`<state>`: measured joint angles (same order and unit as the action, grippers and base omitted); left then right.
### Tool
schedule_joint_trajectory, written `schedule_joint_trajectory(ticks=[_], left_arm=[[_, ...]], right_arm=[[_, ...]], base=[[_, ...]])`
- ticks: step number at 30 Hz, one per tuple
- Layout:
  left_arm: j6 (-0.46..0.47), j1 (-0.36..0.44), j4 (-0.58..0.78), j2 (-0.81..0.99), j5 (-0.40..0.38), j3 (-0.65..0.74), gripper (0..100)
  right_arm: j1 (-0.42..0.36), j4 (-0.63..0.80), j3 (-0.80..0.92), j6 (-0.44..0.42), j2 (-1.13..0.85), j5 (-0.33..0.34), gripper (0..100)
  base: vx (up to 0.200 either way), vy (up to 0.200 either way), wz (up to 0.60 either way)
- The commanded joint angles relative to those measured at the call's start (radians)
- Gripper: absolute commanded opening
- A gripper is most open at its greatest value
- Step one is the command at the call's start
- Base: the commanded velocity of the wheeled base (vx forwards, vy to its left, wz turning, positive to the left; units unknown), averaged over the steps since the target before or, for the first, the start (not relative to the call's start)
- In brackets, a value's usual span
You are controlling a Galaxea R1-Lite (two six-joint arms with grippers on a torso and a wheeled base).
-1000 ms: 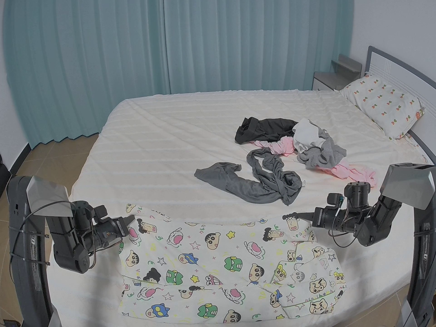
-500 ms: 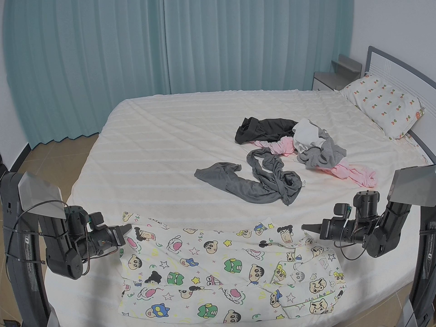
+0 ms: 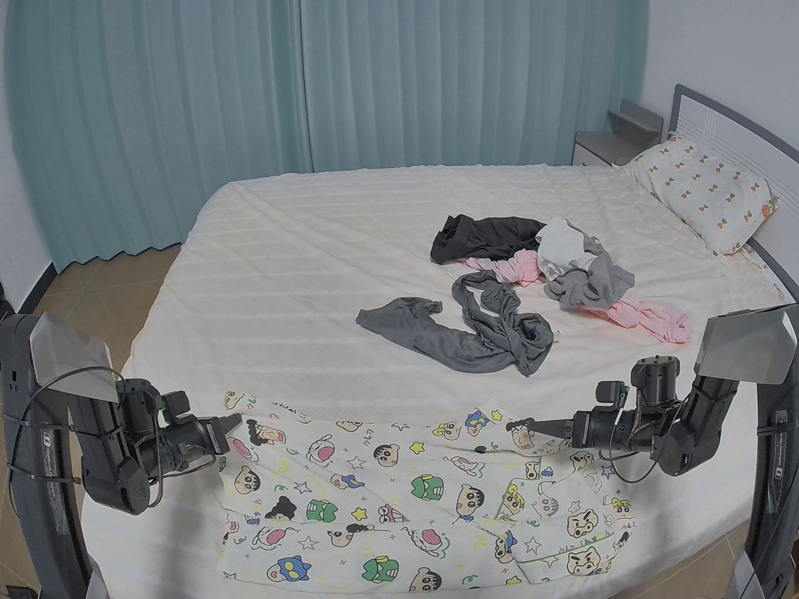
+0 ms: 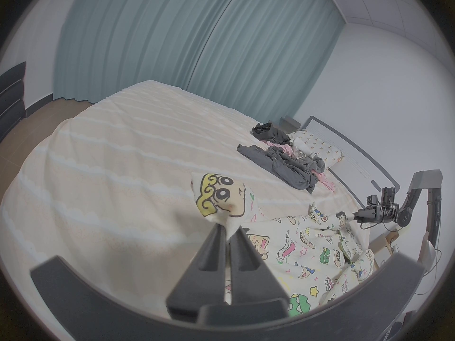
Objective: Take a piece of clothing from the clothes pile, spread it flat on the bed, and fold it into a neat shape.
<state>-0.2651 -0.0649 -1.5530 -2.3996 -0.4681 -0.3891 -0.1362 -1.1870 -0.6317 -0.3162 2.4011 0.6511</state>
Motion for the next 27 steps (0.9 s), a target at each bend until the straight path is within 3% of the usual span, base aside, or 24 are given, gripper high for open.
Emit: schedule_joint_trajectory(ticks=[1, 11, 12, 16, 27], left_arm=[[0.0, 0.0, -0.018, -0.001, -0.001, 0.001, 0], [0.0, 0.017, -0.018, -0.001, 0.002, 0.001, 0], [0.0, 0.02, -0.018, -0.001, 0.002, 0.001, 0], [0.001, 0.02, -0.018, 0.0, 0.005, 0.003, 0], [0.052, 0.02, -0.018, 0.036, 0.003, 0.058, 0]], right_arm=[[-0.014, 0.003, -0.028, -0.001, 0.023, -0.002, 100], [-0.066, 0.227, -0.194, 0.0, 0.043, -0.013, 100], [-0.069, 0.248, -0.206, 0.0, 0.043, -0.014, 0], [-0.062, 0.254, -0.215, 0.006, 0.046, -0.082, 0], [0.033, 0.257, -0.063, 0.181, -0.053, -0.088, 0]], base=[[0.0, 0.0, 0.0], [0.0, 0.0, 0.0], [0.0, 0.0, 0.0], [0.0, 0.0, 0.0], [0.0, 0.0, 0.0]])
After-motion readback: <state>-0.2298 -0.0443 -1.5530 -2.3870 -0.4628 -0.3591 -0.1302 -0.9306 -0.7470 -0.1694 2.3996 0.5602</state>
